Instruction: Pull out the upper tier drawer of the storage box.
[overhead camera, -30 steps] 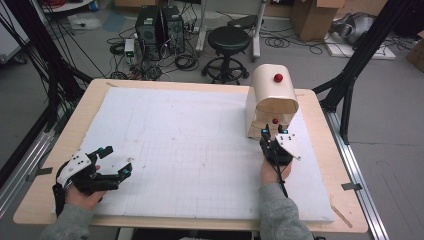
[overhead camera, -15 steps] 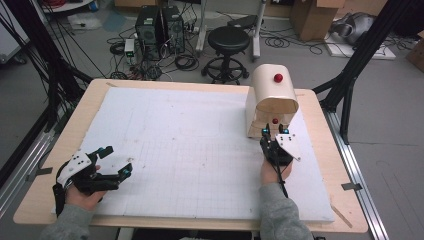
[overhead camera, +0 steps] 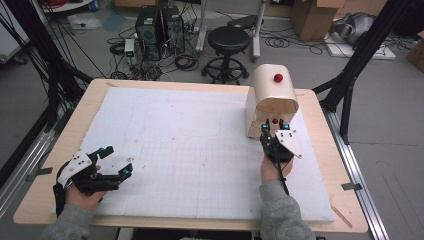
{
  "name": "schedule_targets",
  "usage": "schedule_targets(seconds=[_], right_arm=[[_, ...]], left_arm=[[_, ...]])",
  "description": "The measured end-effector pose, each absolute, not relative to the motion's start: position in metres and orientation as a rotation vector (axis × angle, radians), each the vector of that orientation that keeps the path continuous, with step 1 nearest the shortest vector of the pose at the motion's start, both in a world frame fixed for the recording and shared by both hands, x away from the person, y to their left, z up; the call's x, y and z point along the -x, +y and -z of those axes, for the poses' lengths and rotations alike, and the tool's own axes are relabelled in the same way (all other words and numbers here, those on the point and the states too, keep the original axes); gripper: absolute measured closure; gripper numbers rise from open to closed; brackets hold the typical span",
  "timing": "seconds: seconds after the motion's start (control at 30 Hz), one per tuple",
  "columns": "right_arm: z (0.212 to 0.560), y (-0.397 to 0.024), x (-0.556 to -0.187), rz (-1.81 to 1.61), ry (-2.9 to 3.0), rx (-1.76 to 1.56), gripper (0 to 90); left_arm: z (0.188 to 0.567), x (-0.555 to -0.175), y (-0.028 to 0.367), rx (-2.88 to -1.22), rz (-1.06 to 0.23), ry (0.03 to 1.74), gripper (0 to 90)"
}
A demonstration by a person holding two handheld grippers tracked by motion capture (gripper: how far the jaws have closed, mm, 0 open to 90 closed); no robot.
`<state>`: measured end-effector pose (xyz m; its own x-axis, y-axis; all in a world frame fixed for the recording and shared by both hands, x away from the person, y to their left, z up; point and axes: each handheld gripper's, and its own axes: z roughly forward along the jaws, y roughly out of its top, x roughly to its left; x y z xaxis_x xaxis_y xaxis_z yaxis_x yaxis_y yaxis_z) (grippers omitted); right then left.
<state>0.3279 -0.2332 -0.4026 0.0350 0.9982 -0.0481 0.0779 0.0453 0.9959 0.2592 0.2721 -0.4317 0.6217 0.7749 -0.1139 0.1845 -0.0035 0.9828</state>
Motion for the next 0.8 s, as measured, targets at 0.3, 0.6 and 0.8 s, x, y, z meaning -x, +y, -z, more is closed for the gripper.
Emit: schedule_targets(seconds=[0.3, 0.6, 0.8], right_arm=[[0.4002, -0.2368, -0.3284, -1.119, 1.246, -1.254, 54.8], [0.4005, -0.2359, -0.3285, -1.109, 1.251, -1.239, 61.4], [0.4016, -0.2362, -0.3299, -1.106, 1.258, -1.26, 67.1]], left_arm=[[0.432, -0.2594, 0.2717, -1.543, -0.558, 0.834, 2.1], [0.432, -0.2595, 0.2716, -1.543, -0.556, 0.832, 2.1], [0.4321, -0.2596, 0.2715, -1.545, -0.555, 0.833, 2.1]])
